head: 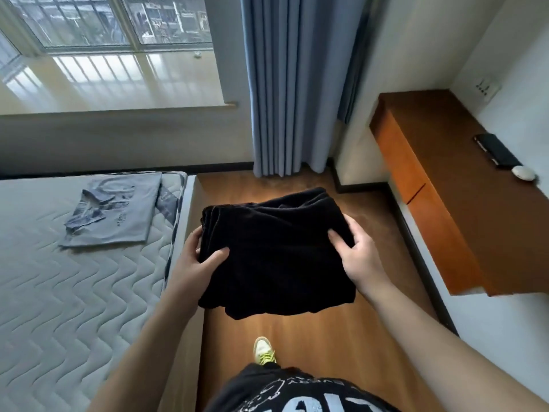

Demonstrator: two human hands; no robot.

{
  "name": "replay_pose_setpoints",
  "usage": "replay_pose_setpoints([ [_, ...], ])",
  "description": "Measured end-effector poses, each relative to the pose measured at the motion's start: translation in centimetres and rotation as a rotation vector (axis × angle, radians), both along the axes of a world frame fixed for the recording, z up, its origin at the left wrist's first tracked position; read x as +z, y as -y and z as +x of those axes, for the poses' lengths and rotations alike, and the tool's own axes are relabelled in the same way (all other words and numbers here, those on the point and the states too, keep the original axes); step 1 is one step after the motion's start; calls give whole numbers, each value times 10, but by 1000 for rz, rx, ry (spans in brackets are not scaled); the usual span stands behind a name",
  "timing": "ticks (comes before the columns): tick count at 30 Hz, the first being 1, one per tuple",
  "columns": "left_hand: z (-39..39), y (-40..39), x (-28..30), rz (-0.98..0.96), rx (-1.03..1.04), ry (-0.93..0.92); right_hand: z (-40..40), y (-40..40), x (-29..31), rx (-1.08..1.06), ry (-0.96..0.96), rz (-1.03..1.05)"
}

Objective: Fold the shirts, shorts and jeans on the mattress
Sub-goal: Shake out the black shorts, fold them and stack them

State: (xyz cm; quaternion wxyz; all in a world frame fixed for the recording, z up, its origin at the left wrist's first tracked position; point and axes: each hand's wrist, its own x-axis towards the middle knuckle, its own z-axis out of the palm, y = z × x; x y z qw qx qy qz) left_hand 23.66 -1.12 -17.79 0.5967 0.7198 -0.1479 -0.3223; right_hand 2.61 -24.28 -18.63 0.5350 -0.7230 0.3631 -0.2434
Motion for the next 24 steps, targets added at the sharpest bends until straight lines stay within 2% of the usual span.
replay_pose_setpoints([
  [9,119,88,4,-19,-12,-20,122,79,6,-56,-8,13],
  [17,199,198,-9,13,6,-16,214,198,-14,-45,-9,72],
  [24,259,279,12,20,84,16,303,298,-24,25,-31,134],
])
